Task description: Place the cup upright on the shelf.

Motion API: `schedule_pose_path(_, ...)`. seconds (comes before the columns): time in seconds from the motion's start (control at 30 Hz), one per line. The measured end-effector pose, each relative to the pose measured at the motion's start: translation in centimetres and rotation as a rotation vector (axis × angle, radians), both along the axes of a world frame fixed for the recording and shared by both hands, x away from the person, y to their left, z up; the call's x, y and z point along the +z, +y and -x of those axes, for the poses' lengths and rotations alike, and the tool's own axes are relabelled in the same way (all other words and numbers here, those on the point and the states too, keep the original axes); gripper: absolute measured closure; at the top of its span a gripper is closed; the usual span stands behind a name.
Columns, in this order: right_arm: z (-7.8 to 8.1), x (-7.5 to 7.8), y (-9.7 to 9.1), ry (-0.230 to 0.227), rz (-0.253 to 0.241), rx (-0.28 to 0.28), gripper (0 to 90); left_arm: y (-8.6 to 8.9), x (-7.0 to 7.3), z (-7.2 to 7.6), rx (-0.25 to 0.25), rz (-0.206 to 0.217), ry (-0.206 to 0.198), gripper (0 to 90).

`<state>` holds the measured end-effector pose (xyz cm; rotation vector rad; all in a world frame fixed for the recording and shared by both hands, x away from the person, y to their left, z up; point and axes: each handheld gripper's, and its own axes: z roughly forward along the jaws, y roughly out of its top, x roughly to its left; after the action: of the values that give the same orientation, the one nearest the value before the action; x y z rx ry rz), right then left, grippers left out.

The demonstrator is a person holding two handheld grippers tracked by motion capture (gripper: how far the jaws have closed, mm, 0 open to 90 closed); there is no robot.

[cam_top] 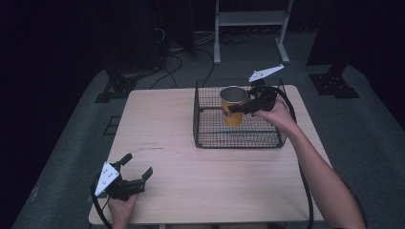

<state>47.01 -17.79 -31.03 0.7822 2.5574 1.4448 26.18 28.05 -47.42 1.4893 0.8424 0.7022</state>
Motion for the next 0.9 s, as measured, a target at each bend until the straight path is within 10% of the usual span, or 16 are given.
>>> schedule_pose_path(0.9, -4.9, -5.3, 2.1, 0.071, 0.048, -0.068, 13.4, 0.0, 0.0, 0.0, -0.003, -0.001, 0.0, 2.3)
